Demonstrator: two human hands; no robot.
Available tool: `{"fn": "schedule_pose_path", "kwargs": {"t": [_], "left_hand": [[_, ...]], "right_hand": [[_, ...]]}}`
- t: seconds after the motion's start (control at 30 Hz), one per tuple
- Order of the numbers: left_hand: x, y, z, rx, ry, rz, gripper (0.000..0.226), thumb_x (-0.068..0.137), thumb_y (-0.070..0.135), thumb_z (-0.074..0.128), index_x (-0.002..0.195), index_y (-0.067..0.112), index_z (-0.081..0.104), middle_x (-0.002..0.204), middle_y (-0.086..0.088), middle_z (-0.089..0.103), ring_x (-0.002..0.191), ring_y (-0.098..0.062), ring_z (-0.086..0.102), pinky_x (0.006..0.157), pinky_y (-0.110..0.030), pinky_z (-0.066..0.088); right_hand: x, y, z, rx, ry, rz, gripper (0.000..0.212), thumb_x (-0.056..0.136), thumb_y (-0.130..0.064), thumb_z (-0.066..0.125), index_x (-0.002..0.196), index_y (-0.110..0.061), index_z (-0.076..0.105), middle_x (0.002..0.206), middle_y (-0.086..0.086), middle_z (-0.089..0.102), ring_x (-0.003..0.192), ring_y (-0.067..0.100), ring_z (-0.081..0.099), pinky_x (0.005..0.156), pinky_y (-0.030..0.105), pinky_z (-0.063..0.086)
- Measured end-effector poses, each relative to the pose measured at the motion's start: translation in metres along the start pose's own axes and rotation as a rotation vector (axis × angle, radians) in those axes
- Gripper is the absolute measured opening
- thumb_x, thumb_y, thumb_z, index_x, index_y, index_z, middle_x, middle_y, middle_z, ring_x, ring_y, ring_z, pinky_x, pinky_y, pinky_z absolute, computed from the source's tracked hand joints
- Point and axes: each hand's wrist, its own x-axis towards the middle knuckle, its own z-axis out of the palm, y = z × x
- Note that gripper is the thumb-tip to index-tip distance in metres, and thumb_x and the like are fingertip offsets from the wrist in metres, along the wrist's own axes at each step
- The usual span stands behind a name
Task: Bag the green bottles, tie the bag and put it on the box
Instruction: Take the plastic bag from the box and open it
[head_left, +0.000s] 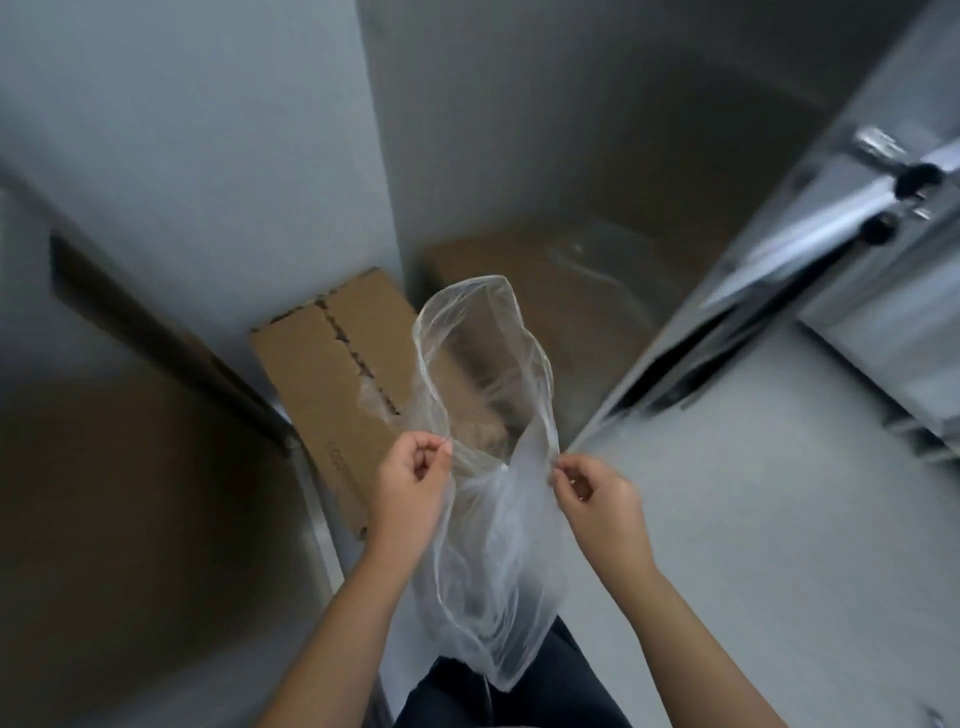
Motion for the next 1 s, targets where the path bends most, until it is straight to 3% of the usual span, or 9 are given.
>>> {"fn": "schedule_pose_path", "kwargs": {"t": [0.07,0.13,0.27,0.4,0.6,1.0], "left_hand": [[-0.010,-0.003,0.011,0.016,-0.109,-0.003,0.014,0.087,0.015,0.056,0.074,0.017,0.056,0.063,-0.004,0.055,0.058,-0.014,0.049,0.056,-0.019,0.041],[-0.019,-0.004,0.023,0.034,-0.200,0.010,0.014,0.087,0.015,0.056,0.074,0.016,0.056,0.063,-0.005,0.055,0.057,-0.014,0.049,0.056,-0.024,0.041],[-0.038,-0.002,0.049,0.056,-0.362,0.049,0.015,0.087,0.015,0.056,0.072,0.019,0.055,0.058,0.003,0.050,0.050,-0.004,0.043,0.053,-0.022,0.039],[-0.056,-0.002,0.080,0.067,-0.509,0.069,0.015,0.087,0.016,0.057,0.072,0.020,0.055,0.060,0.002,0.052,0.056,-0.011,0.046,0.056,-0.026,0.039],[-0.081,0.012,0.137,0.061,-0.699,0.110,0.017,0.086,0.015,0.058,0.070,0.020,0.053,0.059,0.003,0.050,0.051,-0.004,0.043,0.052,-0.017,0.037],[-0.108,0.063,0.292,0.143,-1.053,0.239,0.018,0.086,0.016,0.058,0.070,0.023,0.053,0.058,0.005,0.050,0.049,-0.002,0.041,0.053,-0.020,0.036]], "right_hand": [[-0.017,0.012,-0.008,0.069,0.034,0.075,0.012,0.084,-0.013,0.059,0.093,-0.014,0.068,0.080,0.002,0.068,0.073,0.019,0.062,0.074,0.034,0.055],[-0.033,0.022,-0.017,0.108,0.067,0.119,0.012,0.084,-0.011,0.059,0.090,-0.017,0.068,0.080,-0.001,0.068,0.073,0.020,0.063,0.075,0.036,0.055],[-0.059,0.041,-0.038,0.203,0.166,0.237,0.030,0.085,-0.007,0.056,0.074,-0.035,0.057,0.074,-0.005,0.066,0.068,0.017,0.063,0.068,0.025,0.053],[-0.078,0.061,-0.059,0.313,0.274,0.345,0.022,0.086,-0.002,0.052,0.081,-0.022,0.061,0.074,0.002,0.067,0.053,0.000,0.057,0.053,0.006,0.044],[-0.093,0.096,-0.101,0.407,0.477,0.430,0.022,0.087,-0.002,0.051,0.078,-0.020,0.060,0.070,0.001,0.065,0.050,0.003,0.056,0.051,0.006,0.043],[-0.110,0.183,-0.201,0.482,0.887,0.597,0.027,0.087,-0.005,0.052,0.074,-0.027,0.059,0.067,-0.004,0.064,0.049,0.001,0.056,0.053,0.010,0.045]]}}
